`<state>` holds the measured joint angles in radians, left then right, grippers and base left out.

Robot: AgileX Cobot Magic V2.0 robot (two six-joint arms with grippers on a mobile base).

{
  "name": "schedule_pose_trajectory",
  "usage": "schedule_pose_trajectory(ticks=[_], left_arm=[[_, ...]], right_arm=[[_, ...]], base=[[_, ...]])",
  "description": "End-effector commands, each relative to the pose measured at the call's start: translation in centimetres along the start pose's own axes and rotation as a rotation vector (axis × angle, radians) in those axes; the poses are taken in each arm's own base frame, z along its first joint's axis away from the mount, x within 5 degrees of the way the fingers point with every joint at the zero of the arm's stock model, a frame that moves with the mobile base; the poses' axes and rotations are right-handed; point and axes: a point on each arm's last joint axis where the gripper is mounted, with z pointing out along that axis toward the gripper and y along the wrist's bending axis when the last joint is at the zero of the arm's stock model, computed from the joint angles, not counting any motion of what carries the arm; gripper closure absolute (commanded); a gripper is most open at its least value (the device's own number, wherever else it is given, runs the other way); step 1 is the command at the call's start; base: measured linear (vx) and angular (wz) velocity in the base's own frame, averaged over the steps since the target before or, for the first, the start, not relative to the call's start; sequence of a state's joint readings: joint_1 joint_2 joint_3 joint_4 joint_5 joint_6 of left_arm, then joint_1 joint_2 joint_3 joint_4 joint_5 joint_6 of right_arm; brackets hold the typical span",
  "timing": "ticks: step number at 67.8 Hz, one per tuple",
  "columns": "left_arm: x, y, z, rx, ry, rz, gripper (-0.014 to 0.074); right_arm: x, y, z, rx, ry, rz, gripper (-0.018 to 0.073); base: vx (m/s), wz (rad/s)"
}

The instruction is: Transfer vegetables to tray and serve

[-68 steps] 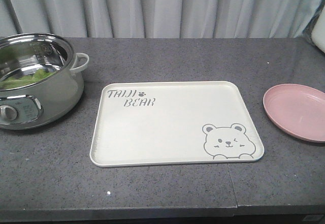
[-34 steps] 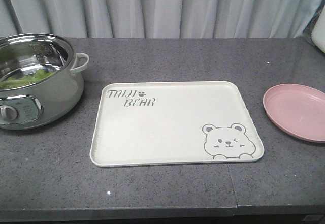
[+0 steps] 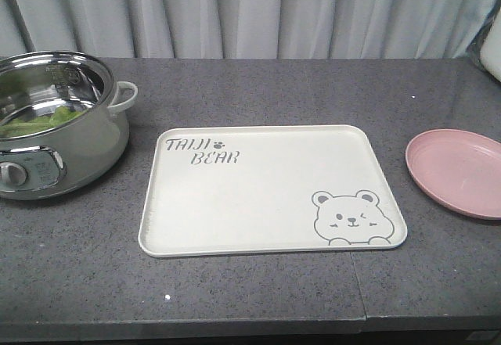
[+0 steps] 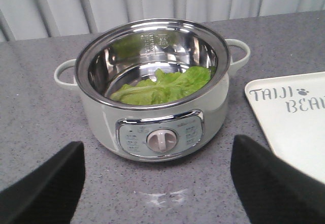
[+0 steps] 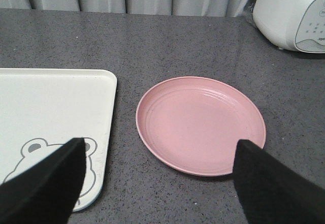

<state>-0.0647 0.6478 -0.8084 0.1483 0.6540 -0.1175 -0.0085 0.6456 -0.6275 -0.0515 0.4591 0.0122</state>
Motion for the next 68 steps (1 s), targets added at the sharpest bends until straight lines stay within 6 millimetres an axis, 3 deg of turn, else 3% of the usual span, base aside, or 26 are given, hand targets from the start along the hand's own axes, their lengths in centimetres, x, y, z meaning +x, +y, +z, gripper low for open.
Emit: schedule_pose_trajectory(ticks=[1, 11, 24, 37, 50, 68], left_arm=[[-1.6, -0.2, -0.5, 0.029, -0.1, -0.031, 0.002], [-2.1, -0.1, 1.0, 0.003, -0.006, 0.042, 0.002], [-5.4, 0.2, 4.8, -0.062, 0.178, 0.103, 0.002], [-8.4, 0.0, 9.5, -0.067, 0.26, 0.103, 0.002], [-10.7, 1.3, 14.6, -0.013, 0.35, 0.057, 0.002], [-11.4, 2.1, 21.8, 0.064, 0.401, 0.025, 0.002]], right_arm=[[-1.7, -0.1, -0.3, 0.009, -0.098, -0.021, -0.0021], [-1.7, -0.1, -0.3, 0.008, -0.1, -0.021, -0.0021], [-1.7, -0.1, -0.3, 0.008, -0.1, -0.021, -0.0021], [-1.7, -0.1, -0.3, 0.008, -0.1, -0.021, -0.0021], [-1.7, -0.1, -0.3, 0.008, -0.1, -0.021, -0.0021], [-1.7, -0.1, -0.3, 0.009, -0.098, -0.021, -0.0021]], base=[[0.0, 0.0], [0.0, 0.0], [0.0, 0.0], [0.0, 0.0], [0.0, 0.0], [0.0, 0.0]])
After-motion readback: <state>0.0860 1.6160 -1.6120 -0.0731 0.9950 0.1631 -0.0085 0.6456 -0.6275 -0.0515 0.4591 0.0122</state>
